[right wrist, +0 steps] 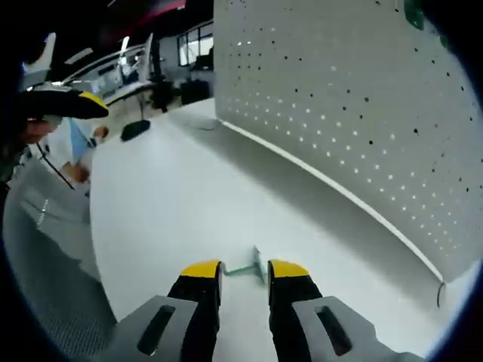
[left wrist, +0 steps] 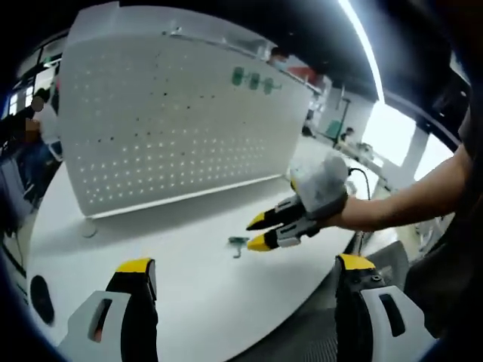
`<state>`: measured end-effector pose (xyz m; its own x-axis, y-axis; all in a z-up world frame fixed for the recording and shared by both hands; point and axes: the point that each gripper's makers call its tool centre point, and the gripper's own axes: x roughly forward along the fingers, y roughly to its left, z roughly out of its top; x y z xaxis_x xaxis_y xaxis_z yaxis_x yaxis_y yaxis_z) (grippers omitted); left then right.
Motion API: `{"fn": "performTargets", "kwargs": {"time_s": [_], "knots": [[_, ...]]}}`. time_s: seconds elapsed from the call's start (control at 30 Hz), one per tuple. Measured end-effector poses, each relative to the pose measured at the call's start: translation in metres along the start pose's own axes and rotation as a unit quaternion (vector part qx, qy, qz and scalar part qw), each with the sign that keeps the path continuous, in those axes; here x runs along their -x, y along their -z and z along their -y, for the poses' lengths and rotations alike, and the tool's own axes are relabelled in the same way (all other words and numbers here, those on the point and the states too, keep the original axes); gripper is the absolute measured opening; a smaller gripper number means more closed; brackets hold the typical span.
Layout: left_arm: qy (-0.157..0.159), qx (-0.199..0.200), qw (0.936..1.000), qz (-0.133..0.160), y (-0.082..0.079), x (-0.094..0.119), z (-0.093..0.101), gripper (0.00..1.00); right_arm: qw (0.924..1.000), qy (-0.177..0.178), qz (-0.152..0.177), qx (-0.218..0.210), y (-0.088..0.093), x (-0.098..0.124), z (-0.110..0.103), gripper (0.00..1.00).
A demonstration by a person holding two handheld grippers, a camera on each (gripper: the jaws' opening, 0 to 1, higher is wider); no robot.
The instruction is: Insert the hook assembly into the mounting plate slot until the hook locks in place.
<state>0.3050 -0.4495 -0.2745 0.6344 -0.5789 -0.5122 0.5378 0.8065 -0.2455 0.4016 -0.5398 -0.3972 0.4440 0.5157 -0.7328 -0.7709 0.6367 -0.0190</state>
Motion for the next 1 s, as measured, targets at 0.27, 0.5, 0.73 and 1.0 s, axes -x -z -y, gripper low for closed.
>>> {"fn": "performTargets", "kwargs": {"time_s": [0.27, 0.5, 0.73, 1.0], "knots": [[-0.003, 0.005, 1.0, 0.0, 0.0, -0.001, -0.003, 1.0, 0.9989, -0.001, -0.047, 0.009, 0.015, -0.011, 0.01, 0.11], [-0.003, 0.008, 1.0, -0.004, 0.003, -0.002, -0.004, 1.0, 0.9982, -0.003, -0.057, 0.017, 0.02, -0.014, 0.012, 0.09], [-0.003, 0.007, 1.0, -0.006, 0.003, -0.002, -0.005, 1.0, 0.9979, -0.015, -0.058, 0.024, 0.018, -0.019, 0.008, 0.07], [-0.004, 0.007, 0.9999, -0.007, 0.003, -0.002, -0.005, 1.0, 0.998, -0.023, -0.058, -0.001, 0.02, -0.022, 0.008, 0.0]]}}
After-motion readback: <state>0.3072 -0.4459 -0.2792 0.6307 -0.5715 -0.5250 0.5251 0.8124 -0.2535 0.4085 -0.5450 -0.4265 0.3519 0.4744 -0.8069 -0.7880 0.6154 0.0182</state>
